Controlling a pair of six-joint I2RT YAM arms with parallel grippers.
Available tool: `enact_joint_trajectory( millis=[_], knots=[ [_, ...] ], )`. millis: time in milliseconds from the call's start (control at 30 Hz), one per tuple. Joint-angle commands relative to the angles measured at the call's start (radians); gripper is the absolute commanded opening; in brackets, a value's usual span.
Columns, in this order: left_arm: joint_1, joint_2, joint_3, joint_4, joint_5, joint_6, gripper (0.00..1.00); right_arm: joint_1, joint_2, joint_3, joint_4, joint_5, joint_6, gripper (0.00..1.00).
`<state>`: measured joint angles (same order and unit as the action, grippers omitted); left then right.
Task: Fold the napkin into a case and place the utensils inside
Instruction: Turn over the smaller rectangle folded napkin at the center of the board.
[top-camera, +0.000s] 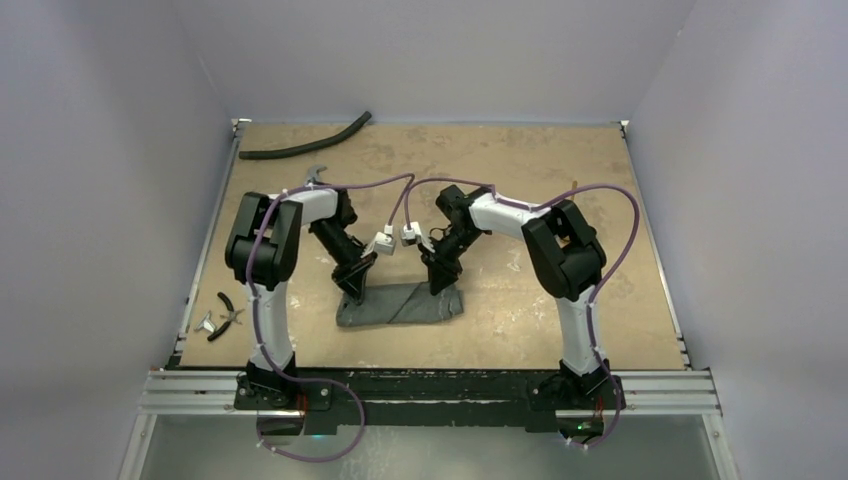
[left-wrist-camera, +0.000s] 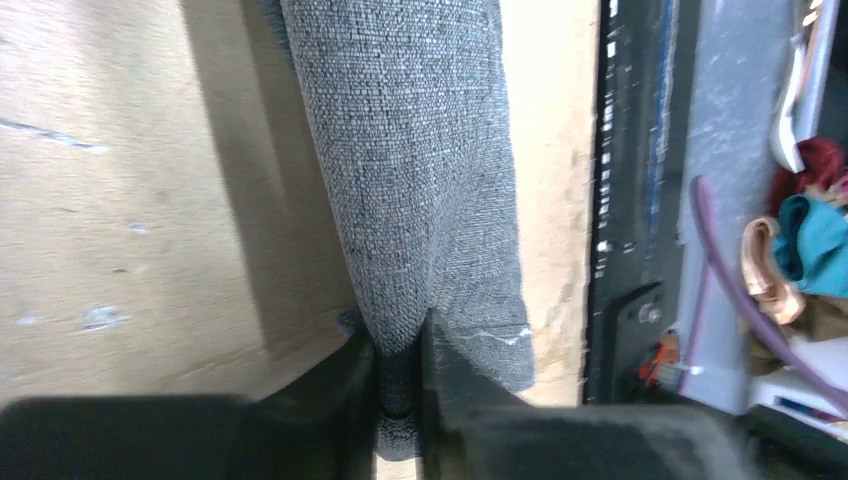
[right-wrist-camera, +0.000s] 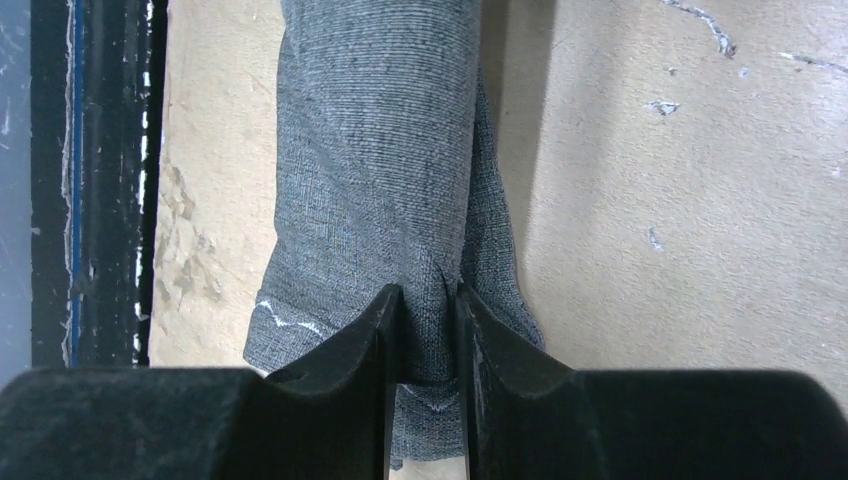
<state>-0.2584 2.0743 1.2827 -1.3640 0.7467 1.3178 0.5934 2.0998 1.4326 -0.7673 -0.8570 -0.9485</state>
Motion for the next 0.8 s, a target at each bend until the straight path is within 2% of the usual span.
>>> enact_joint_trajectory(
  millis=[0,33,67,133,233,300,333,367,533,767],
  knots=[
    [0.031,0.013,0.036,0.097,-0.125,-0.056,0.4,-0.014,0.03,0.019,-0.02,0.107,-0.027,0.29],
    [0.032,0.012,0.036,0.127,-0.134,-0.076,0.61,-0.013,0.037,0.021,-0.014,0.11,-0.016,0.29],
    [0.031,0.004,0.033,0.154,-0.142,-0.095,0.75,-0.014,0.041,0.02,-0.006,0.115,0.001,0.29],
    [0.032,-0.029,0.014,0.211,-0.157,-0.127,0.85,-0.015,0.04,0.022,0.011,0.118,0.038,0.3],
    [0.033,-0.088,-0.006,0.251,-0.177,-0.141,0.9,-0.016,0.025,0.027,0.039,0.129,0.095,0.33],
    [0.034,-0.095,0.008,0.232,-0.178,-0.141,0.91,-0.017,0.01,0.026,0.063,0.142,0.133,0.4],
    [0.034,-0.096,0.014,0.232,-0.185,-0.146,0.92,-0.017,0.003,0.024,0.071,0.148,0.151,0.9],
    [0.036,-0.102,0.013,0.249,-0.197,-0.16,0.93,-0.017,-0.006,0.021,0.073,0.149,0.156,0.98],
    [0.036,-0.197,-0.07,0.476,-0.29,-0.309,0.94,-0.017,-0.056,-0.003,0.09,0.162,0.166,0.99],
    [0.035,-0.246,-0.161,0.613,-0.374,-0.413,0.97,-0.022,-0.146,-0.044,0.148,0.207,0.221,0.99]
  ],
)
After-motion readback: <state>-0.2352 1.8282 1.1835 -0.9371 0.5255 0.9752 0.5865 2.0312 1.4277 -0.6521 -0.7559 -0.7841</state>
